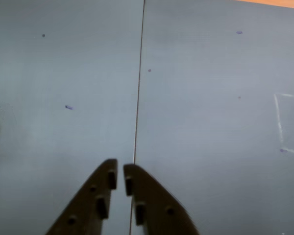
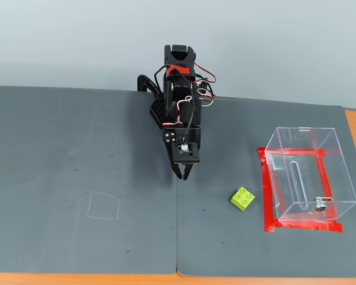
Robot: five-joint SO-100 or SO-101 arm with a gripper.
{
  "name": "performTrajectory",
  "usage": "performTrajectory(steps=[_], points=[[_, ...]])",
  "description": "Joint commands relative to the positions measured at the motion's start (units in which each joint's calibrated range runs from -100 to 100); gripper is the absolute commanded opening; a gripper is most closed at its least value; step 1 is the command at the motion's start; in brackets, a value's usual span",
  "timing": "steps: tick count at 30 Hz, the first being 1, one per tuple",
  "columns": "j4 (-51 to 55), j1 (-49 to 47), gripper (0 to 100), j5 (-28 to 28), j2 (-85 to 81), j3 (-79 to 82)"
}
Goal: Pick the green lego block and place it into the transparent box
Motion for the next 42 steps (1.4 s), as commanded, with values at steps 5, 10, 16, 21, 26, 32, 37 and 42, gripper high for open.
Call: performTrajectory(steps=[5, 10, 16, 21, 26, 32, 37, 42], points=[[0.2, 0.0, 2, 0.1, -0.5, 0.4], [0.2, 0.0, 2, 0.1, -0.5, 0.4], [0.2, 0.0, 2, 0.1, -0.5, 0.4], [0.2, 0.0, 2, 0.1, -0.5, 0.4], [0.2, 0.3, 2, -0.2, -0.5, 0.4], [0.3, 0.4, 2, 0.0, -0.5, 0.4], [0.2, -0.1, 2, 0.2, 0.0, 0.2], [0.9, -2.1, 2, 0.2, 0.6, -1.6]])
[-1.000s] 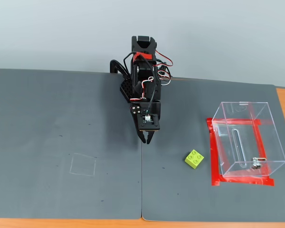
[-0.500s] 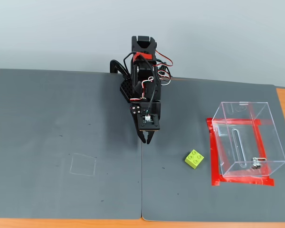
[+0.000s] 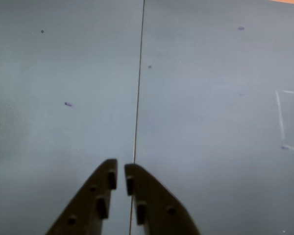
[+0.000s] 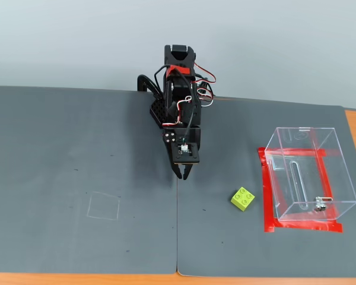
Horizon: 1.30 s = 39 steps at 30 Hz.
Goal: Pick the green lego block and place it into the transparent box
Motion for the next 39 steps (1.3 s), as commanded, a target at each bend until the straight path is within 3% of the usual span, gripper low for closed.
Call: performTrajectory(steps=[1, 16, 26, 30, 39], points=[[0.1, -2.9, 2, 0.2, 1.5, -2.5], [-0.6, -11.5, 3, 2.0, 29.6, -25.2], [-1.0, -15.2, 32, 7.1, 45.4, -36.6], [-7.0, -17.5, 42, 7.1, 51.1, -37.5], [-16.2, -23.4, 45, 6.2, 60.3, -37.7]])
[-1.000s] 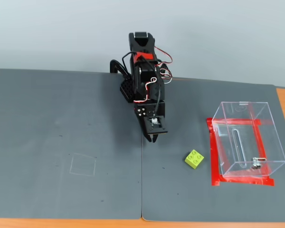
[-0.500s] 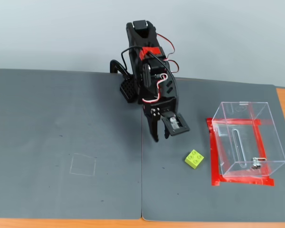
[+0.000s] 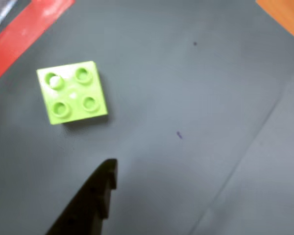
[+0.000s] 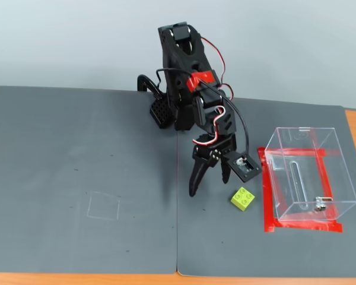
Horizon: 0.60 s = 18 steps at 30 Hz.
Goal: Pick the green lego block and place it into the transparent box
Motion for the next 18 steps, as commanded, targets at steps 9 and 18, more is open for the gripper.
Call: performTrajectory(steps=[9, 18], points=[[-7.7, -7.7, 46, -1.8, 4.8, -2.9], [-8.0, -9.8, 46, -3.5, 9.9, -5.6]])
